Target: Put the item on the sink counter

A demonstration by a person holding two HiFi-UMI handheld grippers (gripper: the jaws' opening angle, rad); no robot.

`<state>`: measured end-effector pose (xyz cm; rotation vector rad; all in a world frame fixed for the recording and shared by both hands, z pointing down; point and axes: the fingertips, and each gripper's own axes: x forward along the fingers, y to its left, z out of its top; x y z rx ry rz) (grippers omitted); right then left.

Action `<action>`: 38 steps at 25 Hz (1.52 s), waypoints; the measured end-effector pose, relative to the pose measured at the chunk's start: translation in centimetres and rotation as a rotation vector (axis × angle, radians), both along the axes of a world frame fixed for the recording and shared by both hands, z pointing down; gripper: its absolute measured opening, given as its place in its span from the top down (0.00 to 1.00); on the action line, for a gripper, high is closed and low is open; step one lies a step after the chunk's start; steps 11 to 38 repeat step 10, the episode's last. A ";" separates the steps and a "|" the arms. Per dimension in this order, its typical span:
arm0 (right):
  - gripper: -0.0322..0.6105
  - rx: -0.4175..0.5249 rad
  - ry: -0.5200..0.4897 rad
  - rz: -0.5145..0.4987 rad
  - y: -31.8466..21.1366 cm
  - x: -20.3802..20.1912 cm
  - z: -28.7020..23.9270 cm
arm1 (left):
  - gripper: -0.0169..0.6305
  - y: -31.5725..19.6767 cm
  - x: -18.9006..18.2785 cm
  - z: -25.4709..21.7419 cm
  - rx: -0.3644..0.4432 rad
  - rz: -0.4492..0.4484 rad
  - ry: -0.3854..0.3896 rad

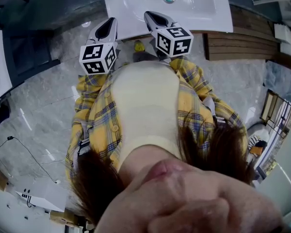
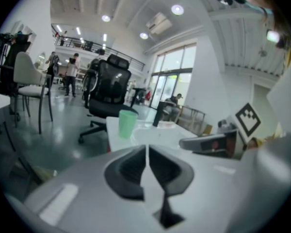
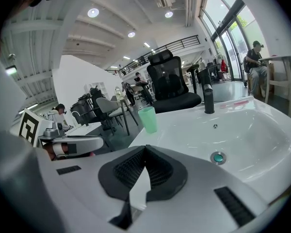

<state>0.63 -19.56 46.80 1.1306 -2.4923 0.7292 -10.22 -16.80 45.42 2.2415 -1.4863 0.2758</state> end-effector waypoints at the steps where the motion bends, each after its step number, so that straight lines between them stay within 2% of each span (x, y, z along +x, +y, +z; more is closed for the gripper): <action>1: 0.93 0.000 0.000 -0.002 -0.1 0.0 0.0 | 0.94 -0.1 -0.1 0.1 -0.002 -0.004 -0.001; 10: 0.93 0.000 0.007 -0.030 -1.3 -0.2 0.5 | 0.94 -1.0 -0.1 0.7 -0.009 -0.031 -0.003; 38: 0.93 0.000 0.007 -0.030 -1.3 -0.2 0.5 | 0.94 -1.0 -0.1 0.7 -0.009 -0.031 -0.003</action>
